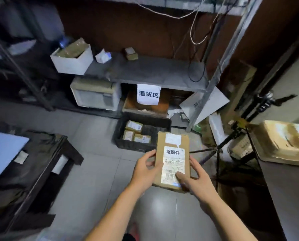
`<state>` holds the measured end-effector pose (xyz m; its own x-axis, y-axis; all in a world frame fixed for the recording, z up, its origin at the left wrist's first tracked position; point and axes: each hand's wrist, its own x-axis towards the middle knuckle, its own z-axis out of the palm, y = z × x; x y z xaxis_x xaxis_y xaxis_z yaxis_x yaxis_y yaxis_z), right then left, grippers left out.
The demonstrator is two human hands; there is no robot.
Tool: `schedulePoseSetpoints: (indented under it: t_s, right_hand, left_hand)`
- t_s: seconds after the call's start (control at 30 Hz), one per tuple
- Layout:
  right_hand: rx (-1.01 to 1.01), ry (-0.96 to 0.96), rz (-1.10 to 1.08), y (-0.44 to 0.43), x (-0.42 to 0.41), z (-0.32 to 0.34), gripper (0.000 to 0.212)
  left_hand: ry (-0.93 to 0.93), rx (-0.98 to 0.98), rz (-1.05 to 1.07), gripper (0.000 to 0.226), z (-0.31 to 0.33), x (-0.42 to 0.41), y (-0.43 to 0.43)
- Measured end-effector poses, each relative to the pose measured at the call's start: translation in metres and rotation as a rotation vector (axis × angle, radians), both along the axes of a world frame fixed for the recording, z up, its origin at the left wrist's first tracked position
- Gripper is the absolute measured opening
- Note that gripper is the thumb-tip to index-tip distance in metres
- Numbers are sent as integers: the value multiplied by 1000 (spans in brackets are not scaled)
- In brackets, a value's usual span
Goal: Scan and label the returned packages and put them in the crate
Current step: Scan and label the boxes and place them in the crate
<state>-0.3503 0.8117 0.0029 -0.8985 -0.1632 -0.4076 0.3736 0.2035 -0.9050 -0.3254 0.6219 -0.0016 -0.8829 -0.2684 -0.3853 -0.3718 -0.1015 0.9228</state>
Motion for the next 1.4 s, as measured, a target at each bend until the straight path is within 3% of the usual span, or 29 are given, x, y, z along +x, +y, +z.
schedulePoseSetpoints:
  t_s: [0.23,0.4,0.47,0.7,0.87,0.97,1.07,1.2,1.4]
  right_hand:
    - [-20,-106,-125,-67,-84,-25,76]
    - [8,-128,-162,-90,-177,-63,41]
    - [0,-148,-140,-98,-221,-86,39]
    - [-153,-352,-130,-113,-376,-191,50]
    - [-97,-375,-10,-125,-464,-286,60]
    - [-74,-421,74,-135,-504,-353,60]
    - [-22,-399,1,-152,-537,-423,68]
    - [60,-290,-167,-173,-581,-521,54]
    - [123,-218,-180,-201,-637,-646,38]
  left_hand:
    - [-51,42,69,54,-40,-78,-65]
    - [-135,124,165,81,-92,-169,-90]
    - [-155,131,195,92,-121,-211,-96]
    - [-246,-70,127,118,-224,-348,-120]
    - [-228,-181,150,95,-317,-432,-176]
    - [-297,-199,29,83,-382,-469,-204]
    - [-327,-238,-26,65,-452,-499,-219]
    - [-311,-270,-18,57,-541,-531,-224]
    - [-337,-369,21,63,-653,-565,-217]
